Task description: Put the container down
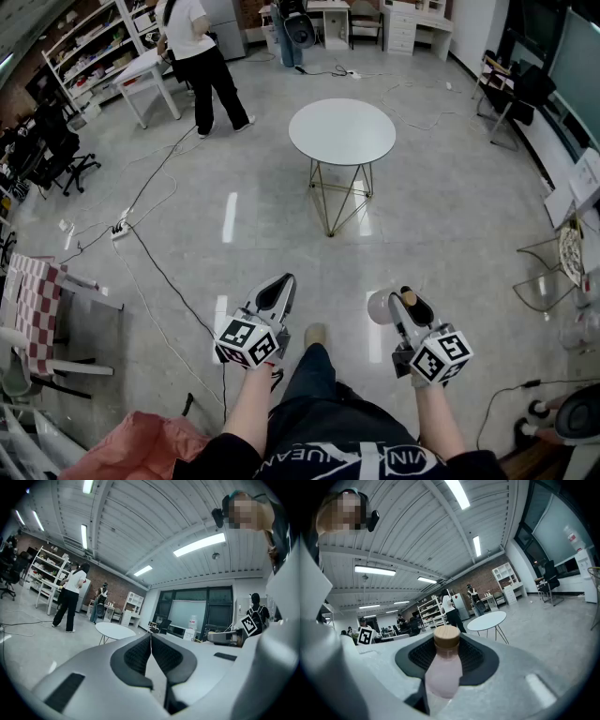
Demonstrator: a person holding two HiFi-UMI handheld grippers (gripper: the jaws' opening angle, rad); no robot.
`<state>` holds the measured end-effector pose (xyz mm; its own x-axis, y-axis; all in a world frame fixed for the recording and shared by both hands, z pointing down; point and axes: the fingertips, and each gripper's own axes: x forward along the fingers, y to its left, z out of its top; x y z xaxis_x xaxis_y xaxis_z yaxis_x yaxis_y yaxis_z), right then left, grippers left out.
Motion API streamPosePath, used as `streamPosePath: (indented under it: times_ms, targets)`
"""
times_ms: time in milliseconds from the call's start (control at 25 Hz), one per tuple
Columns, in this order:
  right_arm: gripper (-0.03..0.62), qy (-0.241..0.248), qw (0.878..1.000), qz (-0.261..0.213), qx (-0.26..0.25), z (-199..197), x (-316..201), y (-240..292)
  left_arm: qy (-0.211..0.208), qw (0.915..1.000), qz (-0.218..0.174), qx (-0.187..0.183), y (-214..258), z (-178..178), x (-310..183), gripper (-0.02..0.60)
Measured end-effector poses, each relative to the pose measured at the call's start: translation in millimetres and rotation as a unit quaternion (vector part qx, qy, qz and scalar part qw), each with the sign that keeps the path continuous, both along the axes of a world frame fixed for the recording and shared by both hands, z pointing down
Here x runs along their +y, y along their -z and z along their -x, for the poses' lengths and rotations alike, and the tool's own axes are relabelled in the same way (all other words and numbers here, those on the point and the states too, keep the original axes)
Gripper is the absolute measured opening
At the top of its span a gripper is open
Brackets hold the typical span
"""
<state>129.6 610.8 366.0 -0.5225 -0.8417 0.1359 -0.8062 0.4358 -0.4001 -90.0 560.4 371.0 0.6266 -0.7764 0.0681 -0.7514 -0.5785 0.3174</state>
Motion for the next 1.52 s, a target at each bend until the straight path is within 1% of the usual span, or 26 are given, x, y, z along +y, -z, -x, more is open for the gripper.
streamPosePath:
  times_ms: [320,600,920,1160,1360,1520]
  targets:
    - [0.135,-0.011,1.000,0.004,-0.011,-3,-58,0,-0.025,0.9997,0.000,0.000,0,-16,-59,0.015]
    - [0.135,-0.012,1.000,0.010,-0.013,-7,-110,-3,-0.037,0.9993,0.003,-0.001,-1,-25,-114,0.015]
    - [0.135,-0.025,0.999,0.012,-0.028,2,-178,-3,-0.048,0.9988,0.006,-0.005,3,-14,-182,0.015]
    - [0.136,-0.033,0.999,0.011,-0.042,12,-220,-5,-0.057,0.9983,0.011,-0.007,-2,-4,-226,0.014]
    - [0.137,-0.038,0.998,0.008,-0.047,24,-250,-8,-0.060,0.9981,0.014,-0.008,-11,9,-257,0.015]
    - [0.135,-0.041,0.998,0.012,-0.052,30,-266,-11,-0.056,0.9982,0.019,-0.003,-16,18,-271,0.015]
